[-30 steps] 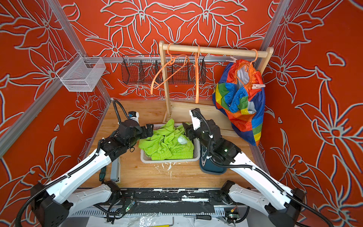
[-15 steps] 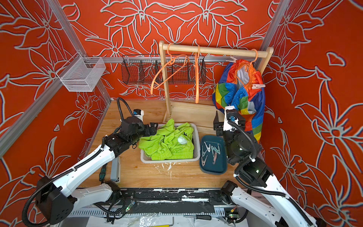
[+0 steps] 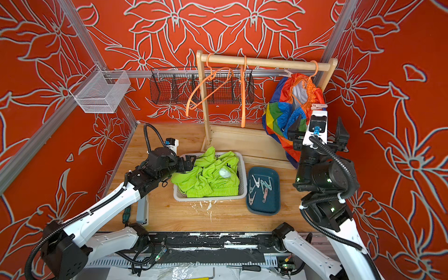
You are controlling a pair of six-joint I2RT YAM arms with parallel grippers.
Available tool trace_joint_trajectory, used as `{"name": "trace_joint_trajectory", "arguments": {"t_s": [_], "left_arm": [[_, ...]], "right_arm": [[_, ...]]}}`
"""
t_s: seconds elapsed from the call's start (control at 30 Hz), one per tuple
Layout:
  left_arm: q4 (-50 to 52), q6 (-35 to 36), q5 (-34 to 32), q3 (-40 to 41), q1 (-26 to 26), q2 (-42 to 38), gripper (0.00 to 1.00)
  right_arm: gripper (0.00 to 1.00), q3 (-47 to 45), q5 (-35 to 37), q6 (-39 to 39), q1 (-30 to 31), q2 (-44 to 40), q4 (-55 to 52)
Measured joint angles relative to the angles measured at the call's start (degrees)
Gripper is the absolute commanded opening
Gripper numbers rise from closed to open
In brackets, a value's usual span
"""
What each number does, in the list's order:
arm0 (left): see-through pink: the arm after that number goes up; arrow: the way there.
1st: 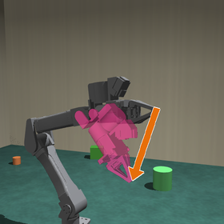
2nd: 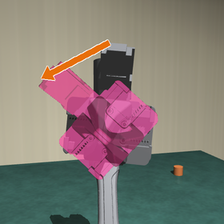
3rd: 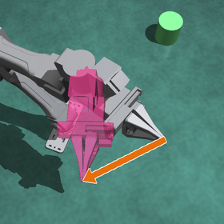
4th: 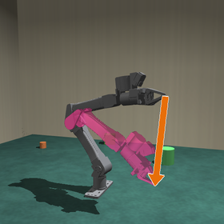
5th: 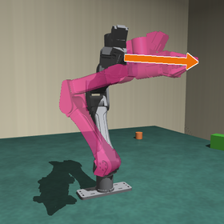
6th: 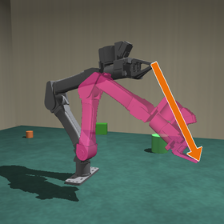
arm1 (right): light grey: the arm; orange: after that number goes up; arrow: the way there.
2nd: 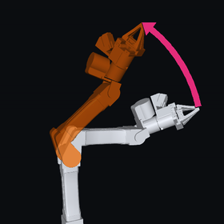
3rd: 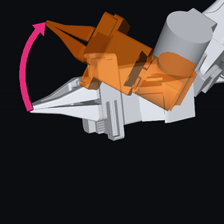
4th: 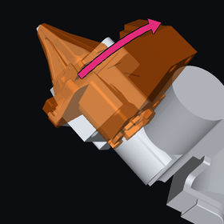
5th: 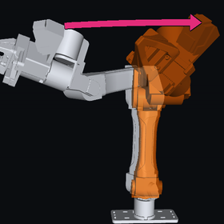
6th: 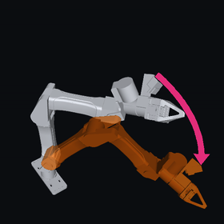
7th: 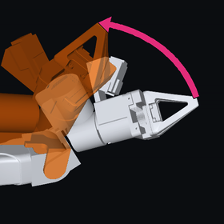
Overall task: Remove the clothespins securing shorts to the hanger
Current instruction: Pick up the hanger from the clothesline.
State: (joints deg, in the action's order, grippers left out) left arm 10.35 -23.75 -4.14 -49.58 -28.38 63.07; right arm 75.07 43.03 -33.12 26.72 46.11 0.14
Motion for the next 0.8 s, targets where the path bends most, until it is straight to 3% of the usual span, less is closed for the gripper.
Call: {"name": "trace_joint_trajectory", "arguments": {"t_s": [0.3,0.57,0.8], "left_arm": [[-0.2,0.8,0.0,1.3,0.0,-1.9,0.97],[-0.2,1.3,0.2,1.7,0.4,-2.5,0.97],[-0.5,1.5,0.5,2.3,0.8,-2.5,0.97]], "right_arm": [[0.97,4.9,-12.8,12.6,-17.1,9.4,-13.3],[0.98,10.5,-18.7,19.9,-25.7,10.5,-18.2],[0.98,13.7,-26.5,27.8,-38.0,12.2,-22.2]]}}
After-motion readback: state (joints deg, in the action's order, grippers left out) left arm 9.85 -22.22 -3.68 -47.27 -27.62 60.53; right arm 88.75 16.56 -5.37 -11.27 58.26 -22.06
